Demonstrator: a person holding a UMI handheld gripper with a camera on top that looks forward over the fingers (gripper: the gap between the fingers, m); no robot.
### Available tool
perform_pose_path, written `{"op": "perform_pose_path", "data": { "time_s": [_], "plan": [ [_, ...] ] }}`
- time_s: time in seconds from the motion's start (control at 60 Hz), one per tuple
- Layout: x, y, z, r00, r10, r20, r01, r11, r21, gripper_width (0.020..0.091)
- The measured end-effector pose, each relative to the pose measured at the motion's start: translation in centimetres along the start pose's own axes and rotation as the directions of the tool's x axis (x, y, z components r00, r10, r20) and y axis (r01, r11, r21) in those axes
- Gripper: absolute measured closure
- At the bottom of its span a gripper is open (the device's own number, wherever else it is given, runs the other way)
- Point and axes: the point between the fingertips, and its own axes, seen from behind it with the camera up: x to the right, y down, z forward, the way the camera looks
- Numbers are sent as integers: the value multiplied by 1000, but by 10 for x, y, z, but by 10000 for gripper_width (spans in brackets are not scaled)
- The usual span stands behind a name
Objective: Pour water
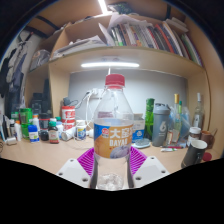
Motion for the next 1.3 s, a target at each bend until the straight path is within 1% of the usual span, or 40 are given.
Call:
{"op": "perform_pose_path", "data": {
  "time_s": [0.017, 0.083, 0.1, 0.15, 0.217, 0.3, 0.367, 0.433, 0.517, 0.583, 0.65, 0.733, 0.867, 0.917, 1.05, 1.133, 1.217, 1.3],
  "plan": [
    [0, 0, 0, 1000, 5, 5, -5, 1000, -1, 687],
    [3, 1, -1, 1000, 11, 27, -11, 1000, -7, 685],
    [2, 1, -2, 999, 18, 29, -18, 1000, -13, 716],
    [6, -3, -5, 997, 69, 39, -68, 997, -26, 717],
    [22, -16, -10, 983, 178, 53, -177, 984, -16, 718],
    [50, -39, -19, 923, 382, 52, -382, 924, -14, 717],
    [67, -51, -26, 810, 577, 101, -577, 816, -34, 719],
    [85, -52, -30, 660, 741, 120, -737, 670, -84, 719],
    [98, -47, -27, 431, 896, 109, -882, 444, -156, 720],
    [102, -50, -29, 220, 969, 112, -945, 240, -222, 719],
    [110, -56, -31, 68, 990, 120, -962, 97, -256, 719],
    [130, -64, -32, -76, 992, 104, -970, -50, -240, 719],
    [153, -82, -36, -321, 939, 124, -928, -285, -240, 716],
    [157, -86, -34, -389, 912, 130, -904, -351, -245, 717],
    [164, -85, -32, -493, 862, 114, -855, -457, -246, 717],
    [166, -87, -34, -549, 829, 110, -820, -508, -264, 718],
    [166, -88, -35, -571, 812, 116, -804, -526, -276, 720],
    [165, -86, -34, -575, 811, 107, -801, -532, -273, 717]
  ]
}}
